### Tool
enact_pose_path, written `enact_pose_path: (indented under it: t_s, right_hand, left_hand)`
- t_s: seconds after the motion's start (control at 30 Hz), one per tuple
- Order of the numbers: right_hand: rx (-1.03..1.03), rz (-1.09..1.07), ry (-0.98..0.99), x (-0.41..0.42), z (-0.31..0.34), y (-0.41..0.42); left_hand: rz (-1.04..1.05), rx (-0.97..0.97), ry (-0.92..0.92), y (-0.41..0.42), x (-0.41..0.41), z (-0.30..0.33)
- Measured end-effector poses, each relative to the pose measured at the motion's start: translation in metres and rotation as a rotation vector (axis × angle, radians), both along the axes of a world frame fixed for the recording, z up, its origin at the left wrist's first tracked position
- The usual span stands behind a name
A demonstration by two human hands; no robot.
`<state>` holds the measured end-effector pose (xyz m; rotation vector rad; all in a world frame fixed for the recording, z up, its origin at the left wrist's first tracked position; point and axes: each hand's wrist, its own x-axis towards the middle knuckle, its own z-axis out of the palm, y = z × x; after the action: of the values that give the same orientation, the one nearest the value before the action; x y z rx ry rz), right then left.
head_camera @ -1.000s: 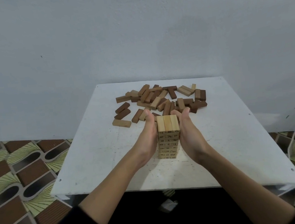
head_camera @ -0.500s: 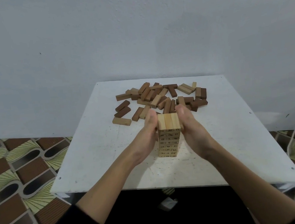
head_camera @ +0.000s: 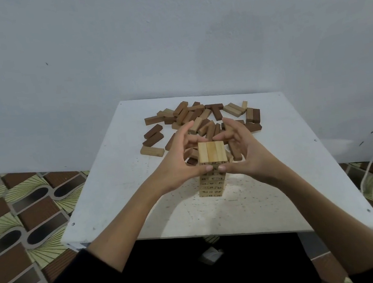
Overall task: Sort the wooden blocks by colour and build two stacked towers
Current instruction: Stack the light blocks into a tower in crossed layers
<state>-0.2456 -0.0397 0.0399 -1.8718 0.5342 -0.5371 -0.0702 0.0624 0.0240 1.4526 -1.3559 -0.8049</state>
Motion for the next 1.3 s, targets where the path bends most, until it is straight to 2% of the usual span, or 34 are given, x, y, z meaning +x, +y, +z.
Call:
enact_pose_path:
  t_s: [0.63, 0.77, 0.87, 0.97, 1.3]
  right_hand:
    - [-0.054, 0.012, 0.034, 0.004, -0.003, 0.002]
    - [0.141, -0.003, -0.004, 0.005, 0.003, 0.011]
    - [0.309, -0.119, -0.042, 0.012, 0.005, 0.024]
    - [0.435, -0.212, -0.079, 0.021, 0.004, 0.034]
    - [0.489, -0.213, -0.12, 0.03, 0.006, 0.047]
  left_hand:
    - [0.011, 0.001, 0.042, -0.002, 0.001, -0.002]
    - [0.035, 0.033, 0.227, 0.004, -0.005, 0.002]
    - [0.075, 0.121, 0.324, 0.001, -0.016, 0.005]
    - [0.056, 0.149, 0.495, -0.002, -0.027, 0.008]
    - [0.032, 0.172, 0.626, -0.005, -0.041, 0.01]
